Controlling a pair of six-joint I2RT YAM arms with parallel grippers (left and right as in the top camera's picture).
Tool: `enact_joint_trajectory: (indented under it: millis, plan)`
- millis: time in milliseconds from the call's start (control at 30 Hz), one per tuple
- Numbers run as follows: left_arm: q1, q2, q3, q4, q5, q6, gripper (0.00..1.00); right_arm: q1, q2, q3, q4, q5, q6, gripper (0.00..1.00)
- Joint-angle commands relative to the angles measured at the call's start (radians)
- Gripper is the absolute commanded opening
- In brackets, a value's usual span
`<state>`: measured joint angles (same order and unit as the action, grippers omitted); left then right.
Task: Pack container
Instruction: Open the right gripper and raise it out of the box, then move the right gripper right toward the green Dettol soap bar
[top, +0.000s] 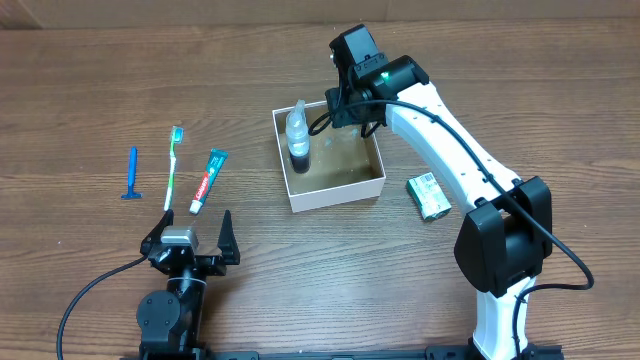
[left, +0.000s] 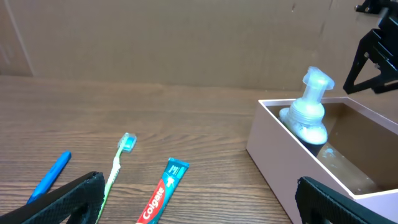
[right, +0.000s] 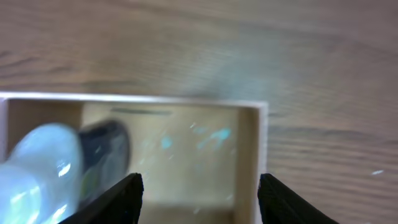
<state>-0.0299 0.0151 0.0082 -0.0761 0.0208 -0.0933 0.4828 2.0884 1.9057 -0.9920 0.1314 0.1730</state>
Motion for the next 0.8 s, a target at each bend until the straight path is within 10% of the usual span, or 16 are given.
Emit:
enact_joint_trajectory:
  millis: [0,767]
  plan:
    - [0.010,-0.010,-0.003,-0.002,-0.010,0.023,1.00,-0.037,-0.001,0.025,0.020,0.105,-0.084,0.61]
    - [0.010,-0.010,-0.003,-0.002,-0.010,0.023,1.00,-0.110,0.003,-0.101,0.047,-0.073,-0.207,0.57]
